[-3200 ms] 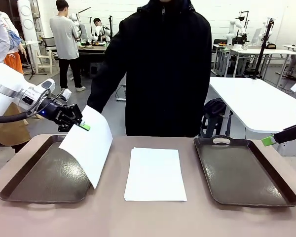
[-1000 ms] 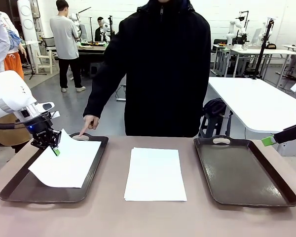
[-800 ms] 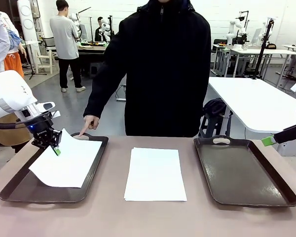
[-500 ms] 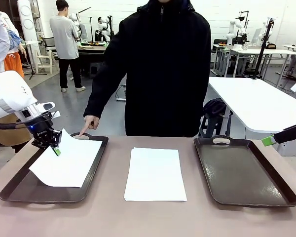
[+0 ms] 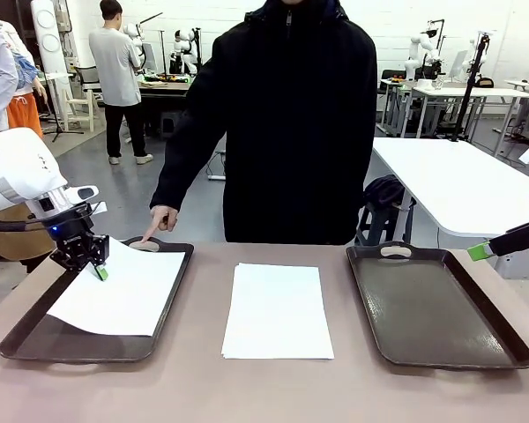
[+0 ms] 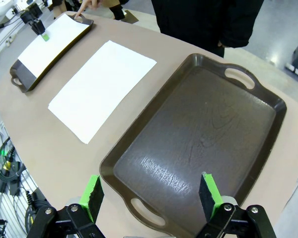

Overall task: Sort the A4 documents.
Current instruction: Place the A4 Paper in the designated Handle tray.

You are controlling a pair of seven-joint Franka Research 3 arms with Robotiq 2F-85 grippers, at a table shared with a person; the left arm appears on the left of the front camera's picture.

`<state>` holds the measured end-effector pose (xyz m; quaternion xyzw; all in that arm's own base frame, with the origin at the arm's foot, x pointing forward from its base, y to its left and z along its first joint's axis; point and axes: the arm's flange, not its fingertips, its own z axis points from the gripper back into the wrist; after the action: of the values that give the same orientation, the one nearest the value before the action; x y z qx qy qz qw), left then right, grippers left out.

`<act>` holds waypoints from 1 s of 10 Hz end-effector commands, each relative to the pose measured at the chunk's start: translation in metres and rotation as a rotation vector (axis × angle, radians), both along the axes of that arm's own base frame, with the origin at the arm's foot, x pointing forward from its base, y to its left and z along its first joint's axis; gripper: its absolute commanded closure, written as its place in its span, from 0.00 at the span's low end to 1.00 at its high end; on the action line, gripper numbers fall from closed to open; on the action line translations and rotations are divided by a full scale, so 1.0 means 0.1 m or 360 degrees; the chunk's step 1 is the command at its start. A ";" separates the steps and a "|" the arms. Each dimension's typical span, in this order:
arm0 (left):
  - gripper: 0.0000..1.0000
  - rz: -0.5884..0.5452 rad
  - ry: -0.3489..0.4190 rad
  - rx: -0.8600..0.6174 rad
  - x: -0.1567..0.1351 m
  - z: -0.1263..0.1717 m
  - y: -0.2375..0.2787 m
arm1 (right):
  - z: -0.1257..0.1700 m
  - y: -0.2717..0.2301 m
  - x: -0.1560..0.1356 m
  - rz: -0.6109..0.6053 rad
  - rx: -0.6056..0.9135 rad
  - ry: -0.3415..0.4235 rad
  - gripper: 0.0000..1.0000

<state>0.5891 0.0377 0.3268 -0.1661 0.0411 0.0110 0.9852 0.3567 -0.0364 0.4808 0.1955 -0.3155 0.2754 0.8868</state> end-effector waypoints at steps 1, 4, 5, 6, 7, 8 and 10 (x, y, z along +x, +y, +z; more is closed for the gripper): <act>0.57 0.0018 0.0024 0.0055 0.02 0.07 0.00 | -0.02 0.00 0.01 0.0013 0.0025 0.0002 0.00; 0.05 0.0009 0.0000 0.0113 0.00 0.12 0.02 | -0.02 0.00 0.01 0.0013 0.0025 0.0002 0.00; 0.19 0.0009 -0.0001 0.0125 -0.01 0.13 0.02 | -0.02 0.00 0.01 0.0013 0.0025 0.0002 0.00; 0.00 0.0014 -0.0004 0.0127 -0.02 0.13 0.01 | -0.02 0.00 0.01 0.0013 0.0025 0.0002 0.00; 0.00 0.0012 -0.0008 0.0135 -0.02 0.14 0.01 | -0.02 0.00 0.01 0.0013 0.0025 0.0002 0.00; 0.00 0.0006 -0.0010 0.0153 -0.02 0.14 0.01 | -0.02 0.00 0.01 0.0013 0.0025 0.0002 0.00; 0.00 0.0086 -0.0051 0.0122 0.00 0.16 0.01 | -0.02 0.00 0.01 0.0013 0.0025 0.0002 0.00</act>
<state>0.5907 0.0417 0.3385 -0.1354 0.0330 0.0082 0.9902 0.3567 -0.0364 0.4808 0.1955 -0.3155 0.2754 0.8868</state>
